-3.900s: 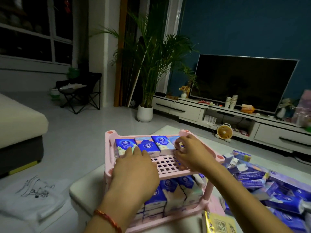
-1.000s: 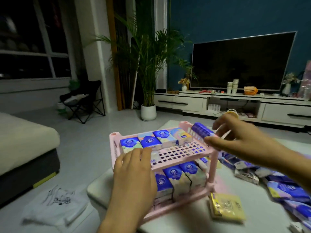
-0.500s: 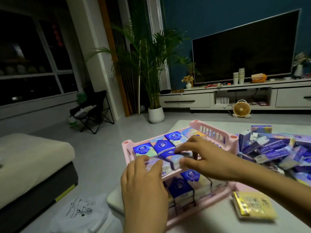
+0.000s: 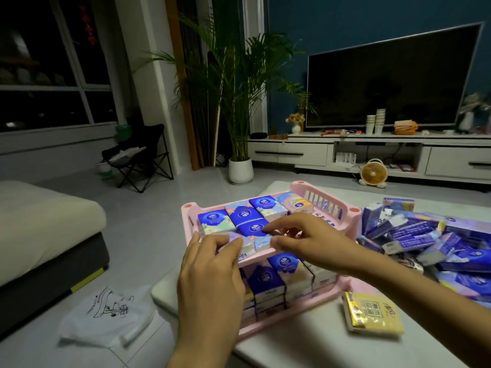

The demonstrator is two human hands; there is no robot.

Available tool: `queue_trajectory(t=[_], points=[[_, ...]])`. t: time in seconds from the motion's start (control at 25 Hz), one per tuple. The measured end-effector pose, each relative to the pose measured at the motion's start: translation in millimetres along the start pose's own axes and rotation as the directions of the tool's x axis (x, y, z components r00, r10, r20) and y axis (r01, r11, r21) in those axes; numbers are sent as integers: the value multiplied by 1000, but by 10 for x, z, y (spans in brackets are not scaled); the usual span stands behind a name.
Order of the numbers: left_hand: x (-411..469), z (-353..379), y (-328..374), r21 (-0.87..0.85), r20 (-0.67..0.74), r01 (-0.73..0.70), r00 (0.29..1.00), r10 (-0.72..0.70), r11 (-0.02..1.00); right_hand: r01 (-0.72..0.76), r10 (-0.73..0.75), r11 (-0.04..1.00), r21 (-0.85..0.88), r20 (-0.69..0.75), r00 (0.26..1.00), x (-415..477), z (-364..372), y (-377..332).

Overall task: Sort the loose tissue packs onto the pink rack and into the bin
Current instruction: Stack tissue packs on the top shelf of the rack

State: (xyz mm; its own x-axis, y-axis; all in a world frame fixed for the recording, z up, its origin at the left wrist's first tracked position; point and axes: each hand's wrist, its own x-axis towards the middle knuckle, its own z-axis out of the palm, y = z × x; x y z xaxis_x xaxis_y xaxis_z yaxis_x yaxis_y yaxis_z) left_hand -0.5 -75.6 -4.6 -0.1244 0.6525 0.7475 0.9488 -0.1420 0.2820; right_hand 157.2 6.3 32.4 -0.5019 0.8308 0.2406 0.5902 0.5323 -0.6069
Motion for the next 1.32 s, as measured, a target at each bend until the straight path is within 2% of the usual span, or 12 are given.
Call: queue_trajectory(t=[0.2,0.48,0.64,0.76,0.84,0.96,1.04,1.12,1.2,1.32], points=[[12,-66,-114,-125,-24,-26,999,23,992,-15,15,1000,24,4,1000,-6,-1,5],[57,-27,-101,41,22,-12,1000,11,999,-5,6,1000,25,-20,1000,-8,21,17],[118,-63,-86,-13,102,122,988,-120,992,34,-36,999,-30,-44,998,-9,45,36],[100,-25,-47,41,109,84,990,-88,996,54,-56,998,-30,-99,994,-37,70,16],[103,-44,15,39,188,134,972,-139,990,74,-88,991,-115,-118,989,-52,94,0],[110,-17,74,-16,114,175,978,-172,984,118,-141,968,-219,-92,986,-52,108,-5],[130,27,121,-49,110,130,986,-124,990,159,-191,943,-292,-85,978,-41,134,35],[123,124,155,-46,117,16,993,-11,999,198,-252,910,-364,-107,962,-36,203,104],[88,214,230,-136,117,-70,989,87,988,248,-327,880,-404,-140,935,-36,294,155],[-32,372,370,-245,64,-211,970,233,946,284,-448,747,-601,-140,883,-102,319,368]])
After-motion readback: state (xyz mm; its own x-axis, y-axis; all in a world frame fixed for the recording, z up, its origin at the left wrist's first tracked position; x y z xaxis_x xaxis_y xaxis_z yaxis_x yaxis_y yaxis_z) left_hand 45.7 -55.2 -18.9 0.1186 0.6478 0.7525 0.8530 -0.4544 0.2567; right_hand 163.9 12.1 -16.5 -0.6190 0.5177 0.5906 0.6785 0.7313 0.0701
